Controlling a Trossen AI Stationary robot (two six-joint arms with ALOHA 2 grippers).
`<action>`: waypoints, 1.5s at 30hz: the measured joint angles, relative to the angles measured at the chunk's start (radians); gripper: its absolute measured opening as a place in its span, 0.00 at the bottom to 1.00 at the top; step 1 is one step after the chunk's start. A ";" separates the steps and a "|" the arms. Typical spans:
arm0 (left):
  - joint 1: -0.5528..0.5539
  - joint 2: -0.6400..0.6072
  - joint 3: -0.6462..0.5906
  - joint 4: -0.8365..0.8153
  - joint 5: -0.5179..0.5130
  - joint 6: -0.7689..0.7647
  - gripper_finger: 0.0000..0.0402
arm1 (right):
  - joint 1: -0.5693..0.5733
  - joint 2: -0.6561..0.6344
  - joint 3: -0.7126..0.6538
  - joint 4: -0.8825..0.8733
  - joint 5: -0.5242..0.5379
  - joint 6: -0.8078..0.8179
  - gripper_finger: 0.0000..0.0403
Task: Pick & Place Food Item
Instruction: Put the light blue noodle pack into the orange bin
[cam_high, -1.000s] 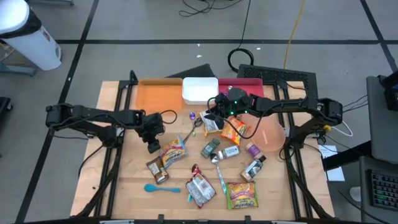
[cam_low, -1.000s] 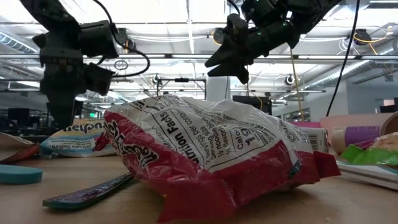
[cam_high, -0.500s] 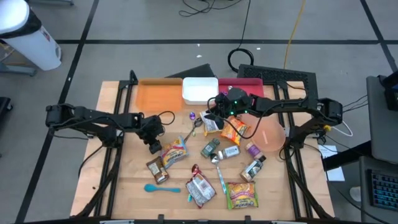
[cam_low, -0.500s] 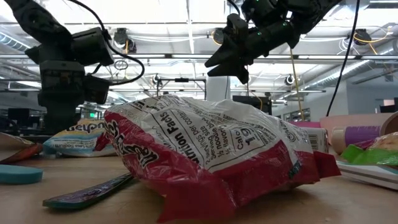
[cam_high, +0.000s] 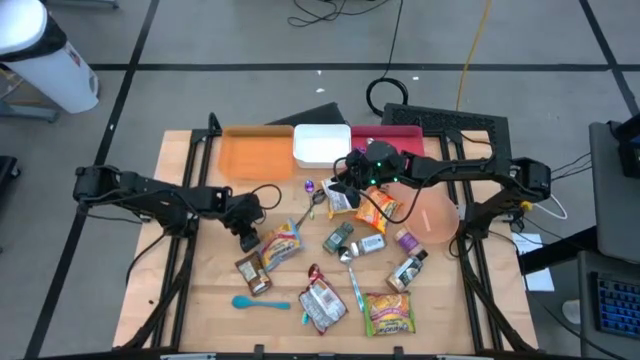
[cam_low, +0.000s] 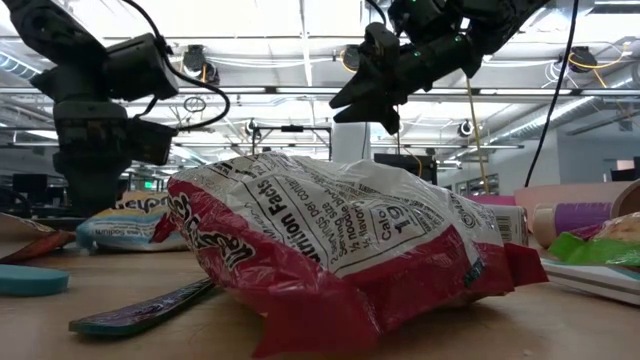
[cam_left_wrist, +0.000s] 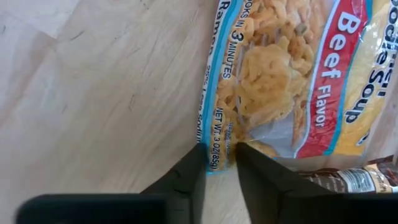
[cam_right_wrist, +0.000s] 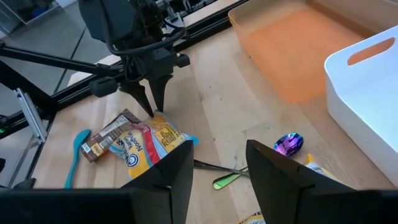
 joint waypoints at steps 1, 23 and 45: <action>-0.001 0.000 0.000 0.000 -0.006 0.000 0.18 | 0.000 0.000 0.000 0.000 0.000 0.000 0.35; 0.047 0.000 0.034 0.058 0.112 -0.008 0.01 | -0.001 0.000 0.000 -0.006 0.000 -0.011 0.35; 0.202 0.000 0.325 0.035 0.144 0.204 0.00 | -0.002 0.000 0.000 -0.006 0.000 -0.011 0.35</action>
